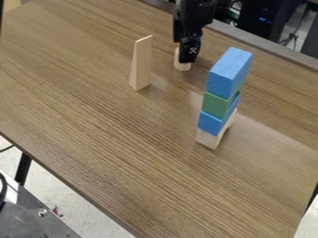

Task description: Put the cylinder on top of the tower

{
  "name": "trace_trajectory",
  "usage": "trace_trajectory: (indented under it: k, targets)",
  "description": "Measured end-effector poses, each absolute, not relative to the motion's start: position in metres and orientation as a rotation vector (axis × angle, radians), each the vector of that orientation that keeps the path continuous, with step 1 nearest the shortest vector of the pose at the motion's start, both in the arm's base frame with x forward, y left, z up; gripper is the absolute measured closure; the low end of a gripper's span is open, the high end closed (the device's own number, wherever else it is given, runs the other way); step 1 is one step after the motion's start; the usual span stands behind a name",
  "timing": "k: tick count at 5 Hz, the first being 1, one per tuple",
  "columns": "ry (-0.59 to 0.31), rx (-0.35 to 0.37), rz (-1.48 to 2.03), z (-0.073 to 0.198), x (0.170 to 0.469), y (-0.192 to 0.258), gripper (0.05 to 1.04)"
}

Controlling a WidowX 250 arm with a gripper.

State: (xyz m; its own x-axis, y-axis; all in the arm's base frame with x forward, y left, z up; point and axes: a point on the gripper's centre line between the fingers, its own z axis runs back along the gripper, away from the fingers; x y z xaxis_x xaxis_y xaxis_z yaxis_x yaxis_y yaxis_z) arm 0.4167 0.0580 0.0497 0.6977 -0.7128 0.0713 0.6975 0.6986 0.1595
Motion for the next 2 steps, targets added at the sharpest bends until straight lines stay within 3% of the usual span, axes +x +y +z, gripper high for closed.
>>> trace_trajectory:
  k: [1,2]
  targets:
    - [-0.118,0.095,-0.785,0.0417,0.4176,0.0559,0.114]
    - [-0.110,0.046,-0.768,0.0363,0.4181,0.0545,0.386]
